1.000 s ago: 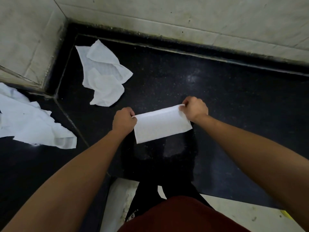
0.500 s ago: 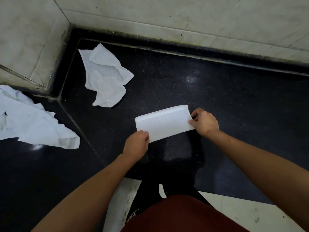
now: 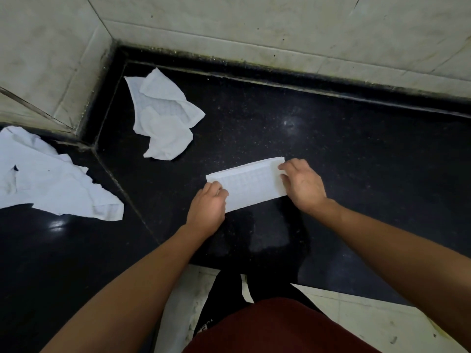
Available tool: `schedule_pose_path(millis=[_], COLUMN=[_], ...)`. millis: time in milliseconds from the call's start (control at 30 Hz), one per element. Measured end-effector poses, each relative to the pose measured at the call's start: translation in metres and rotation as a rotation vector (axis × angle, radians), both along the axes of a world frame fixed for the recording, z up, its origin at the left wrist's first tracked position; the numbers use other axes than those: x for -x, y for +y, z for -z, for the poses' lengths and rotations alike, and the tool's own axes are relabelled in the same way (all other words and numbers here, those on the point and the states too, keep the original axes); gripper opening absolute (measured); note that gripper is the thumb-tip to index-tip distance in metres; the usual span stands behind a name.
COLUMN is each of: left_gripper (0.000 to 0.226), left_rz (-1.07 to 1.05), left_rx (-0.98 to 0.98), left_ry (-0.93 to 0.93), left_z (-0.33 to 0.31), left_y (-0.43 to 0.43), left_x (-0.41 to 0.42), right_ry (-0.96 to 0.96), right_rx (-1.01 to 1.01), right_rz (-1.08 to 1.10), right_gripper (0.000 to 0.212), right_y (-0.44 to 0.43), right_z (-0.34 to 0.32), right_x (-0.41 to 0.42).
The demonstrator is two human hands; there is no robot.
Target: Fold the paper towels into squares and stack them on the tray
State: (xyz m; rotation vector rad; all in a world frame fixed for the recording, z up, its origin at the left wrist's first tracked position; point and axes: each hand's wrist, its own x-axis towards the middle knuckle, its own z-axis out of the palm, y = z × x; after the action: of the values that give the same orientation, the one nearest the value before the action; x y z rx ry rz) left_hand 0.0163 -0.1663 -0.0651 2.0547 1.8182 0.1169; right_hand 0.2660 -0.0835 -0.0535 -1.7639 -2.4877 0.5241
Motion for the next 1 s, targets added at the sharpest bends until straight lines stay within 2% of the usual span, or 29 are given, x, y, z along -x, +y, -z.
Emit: schedule_pose_path(millis=[133, 367, 800, 900, 1000], left_gripper=[0.047, 0.068, 0.082, 0.083, 0.083], left_rz=[0.063, 0.118, 0.214, 0.212, 0.203], left_rx=[0.120, 0.234, 0.296, 0.298, 0.307], left_ry=[0.140, 0.256, 0.263, 0.255, 0.241], left_z=[0.000, 0.007, 0.000, 0.000, -0.001], left_y=[0.007, 0.000, 0.003, 0.004, 0.005], left_x=[0.003, 0.019, 0.034, 0.033, 0.033], right_ry=[-0.224, -0.362, -0.506, -0.474, -0.353], right_rx=[0.109, 0.164, 0.194, 0.259, 0.251], right_rz=[-0.264, -0.338, -0.380, -0.361, -0.271], right_gripper=[0.055, 0.059, 0.066, 0.072, 0.075], right_y=[-0.007, 0.015, 0.032, 0.040, 0.051], right_z=[0.013, 0.025, 0.005, -0.003, -0.010], right_x=[0.018, 0.000, -0.030, -0.022, -0.009])
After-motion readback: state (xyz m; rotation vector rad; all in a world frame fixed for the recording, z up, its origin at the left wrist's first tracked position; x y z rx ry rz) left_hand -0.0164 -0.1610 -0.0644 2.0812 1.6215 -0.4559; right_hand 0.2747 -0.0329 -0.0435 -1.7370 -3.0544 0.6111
